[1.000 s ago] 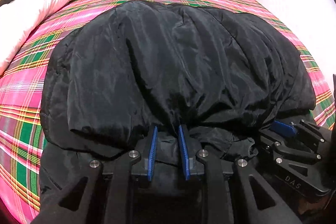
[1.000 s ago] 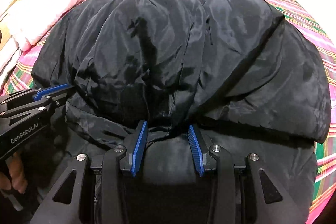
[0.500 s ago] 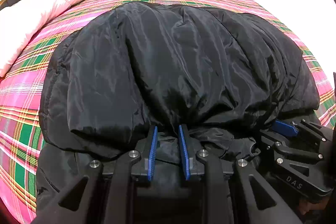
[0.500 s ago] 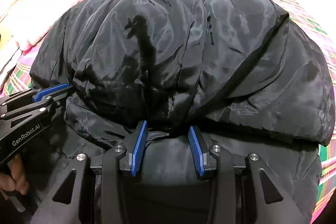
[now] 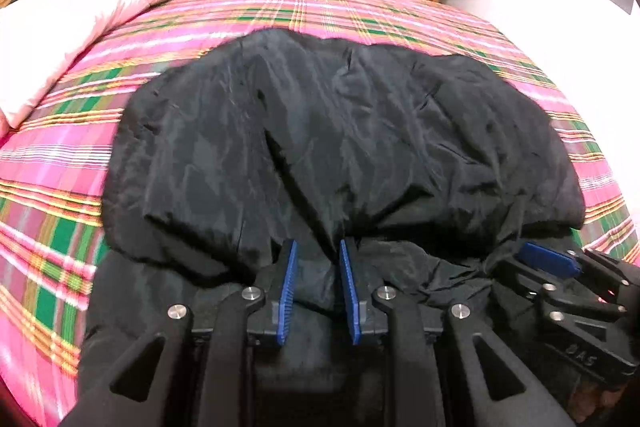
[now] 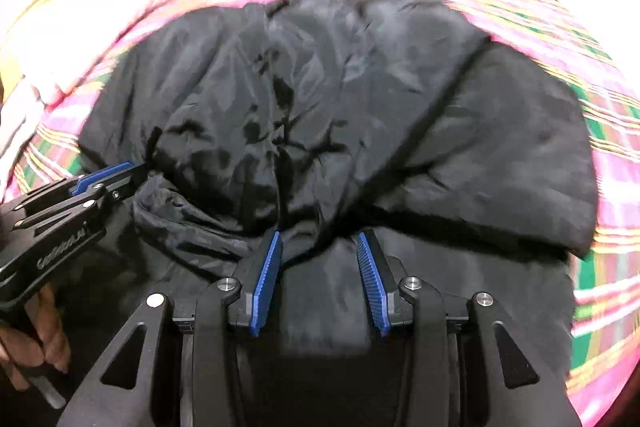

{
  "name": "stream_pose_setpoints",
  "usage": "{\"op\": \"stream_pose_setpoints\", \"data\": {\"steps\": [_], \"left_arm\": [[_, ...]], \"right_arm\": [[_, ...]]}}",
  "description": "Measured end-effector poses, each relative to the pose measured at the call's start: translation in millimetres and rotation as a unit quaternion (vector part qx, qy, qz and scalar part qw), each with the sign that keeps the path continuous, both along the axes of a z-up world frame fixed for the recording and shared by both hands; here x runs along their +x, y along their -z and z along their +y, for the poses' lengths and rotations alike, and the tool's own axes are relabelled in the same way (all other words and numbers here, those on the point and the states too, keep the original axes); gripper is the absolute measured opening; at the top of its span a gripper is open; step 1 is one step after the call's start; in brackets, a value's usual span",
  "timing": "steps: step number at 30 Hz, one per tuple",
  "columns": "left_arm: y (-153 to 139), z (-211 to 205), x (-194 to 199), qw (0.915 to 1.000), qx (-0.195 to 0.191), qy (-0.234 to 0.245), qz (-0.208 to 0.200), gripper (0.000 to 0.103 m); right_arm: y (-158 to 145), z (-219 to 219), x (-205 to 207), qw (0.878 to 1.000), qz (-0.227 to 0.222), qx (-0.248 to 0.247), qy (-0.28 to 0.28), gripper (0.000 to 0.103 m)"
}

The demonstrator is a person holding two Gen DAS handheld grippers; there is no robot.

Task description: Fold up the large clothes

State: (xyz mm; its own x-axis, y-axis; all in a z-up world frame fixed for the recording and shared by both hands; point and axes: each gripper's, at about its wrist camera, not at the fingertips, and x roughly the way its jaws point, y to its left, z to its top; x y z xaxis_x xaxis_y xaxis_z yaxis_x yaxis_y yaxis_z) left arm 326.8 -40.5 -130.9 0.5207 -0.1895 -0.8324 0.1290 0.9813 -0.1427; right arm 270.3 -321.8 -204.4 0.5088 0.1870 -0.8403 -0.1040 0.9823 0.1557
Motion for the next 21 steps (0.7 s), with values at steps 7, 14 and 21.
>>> {"op": "stream_pose_setpoints", "data": {"steps": [7,14,21], "left_arm": [[-25.5,-5.3,-64.4,0.9999,-0.008,0.007,0.001,0.023],[-55.9,-5.9,-114.1,0.9999,-0.008,0.012,-0.008,0.023],[-75.1,7.8,-151.1,0.9995,0.011,0.012,-0.026,0.024]], "right_arm": [[-24.3,-27.8,-73.2,1.000,-0.023,0.006,0.010,0.040],[-30.0,-54.8,-140.5,0.999,-0.027,0.017,0.029,0.042],[-25.1,-84.2,-187.2,0.997,-0.019,0.044,0.058,0.053]]}}
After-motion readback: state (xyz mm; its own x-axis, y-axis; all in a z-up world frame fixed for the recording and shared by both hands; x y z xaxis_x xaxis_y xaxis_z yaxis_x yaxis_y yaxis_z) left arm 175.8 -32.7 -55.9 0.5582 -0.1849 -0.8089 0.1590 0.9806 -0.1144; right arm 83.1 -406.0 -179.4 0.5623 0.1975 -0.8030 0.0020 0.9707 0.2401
